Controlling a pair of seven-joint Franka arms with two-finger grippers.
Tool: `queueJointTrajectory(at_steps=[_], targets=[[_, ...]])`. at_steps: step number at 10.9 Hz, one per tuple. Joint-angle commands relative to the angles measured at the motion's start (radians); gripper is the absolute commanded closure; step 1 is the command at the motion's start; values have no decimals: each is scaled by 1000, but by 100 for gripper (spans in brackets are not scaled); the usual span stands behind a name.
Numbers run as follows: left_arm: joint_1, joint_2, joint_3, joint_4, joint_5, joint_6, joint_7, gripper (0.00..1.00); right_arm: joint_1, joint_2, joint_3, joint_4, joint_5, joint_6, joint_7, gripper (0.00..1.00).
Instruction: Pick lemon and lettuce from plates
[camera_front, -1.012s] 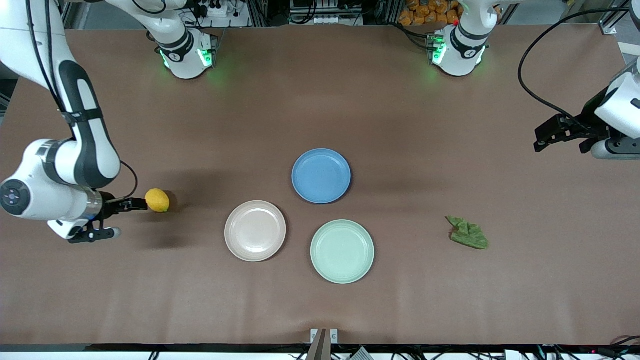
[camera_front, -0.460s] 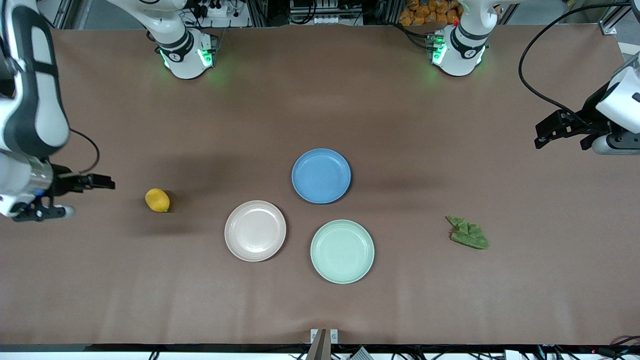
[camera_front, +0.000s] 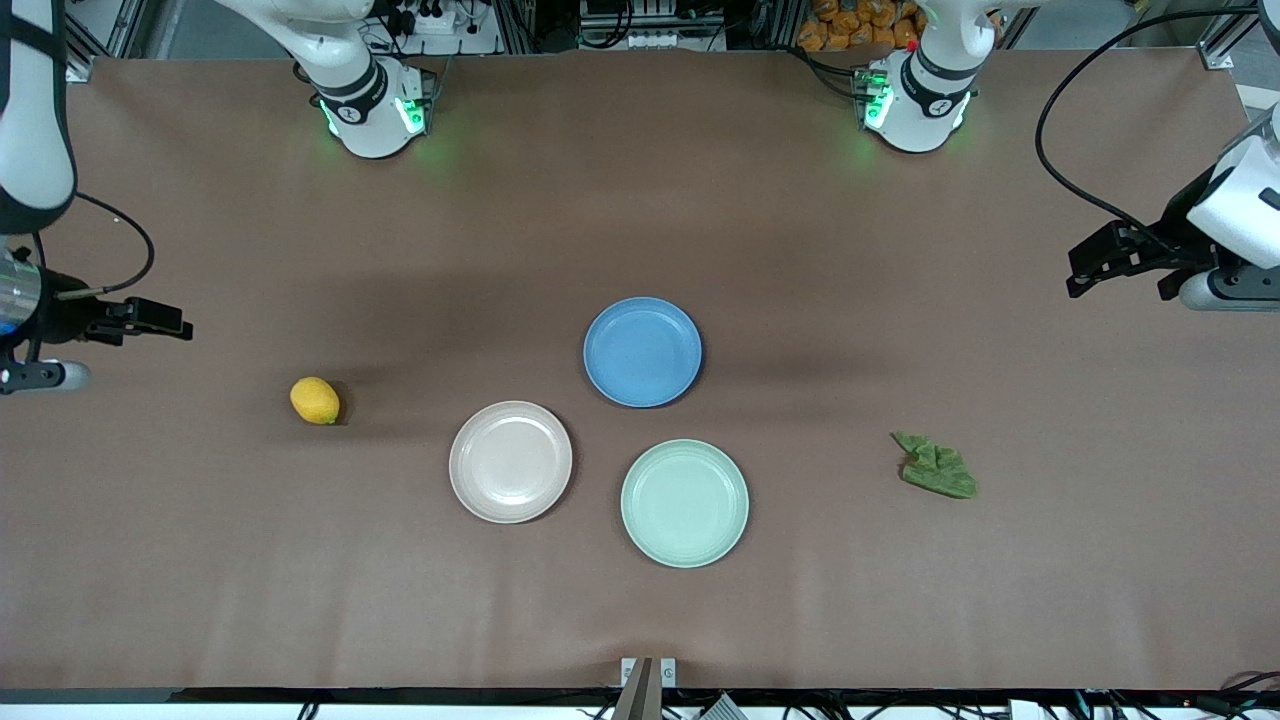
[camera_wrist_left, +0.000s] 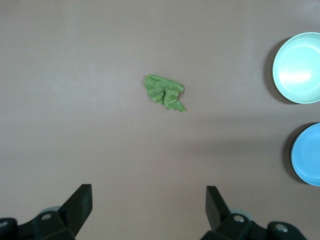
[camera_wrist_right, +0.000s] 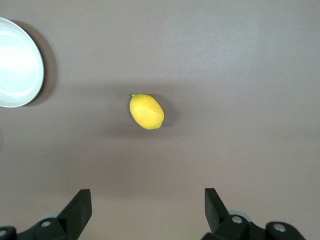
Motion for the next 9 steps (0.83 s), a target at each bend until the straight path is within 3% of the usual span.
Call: queueJointTrajectory(at_steps=[1, 4, 9], targets=[[7, -18, -7, -14, 47, -6, -3, 0, -17, -38, 53, 50, -6, -69, 117, 0], [6, -19, -7, -14, 48, -6, -6, 0, -14, -38, 57, 214, -6, -190, 131, 0], [3, -22, -21, -9, 48, -22, -7, 0, 9, -91, 45, 212, -6, -209, 154, 0]])
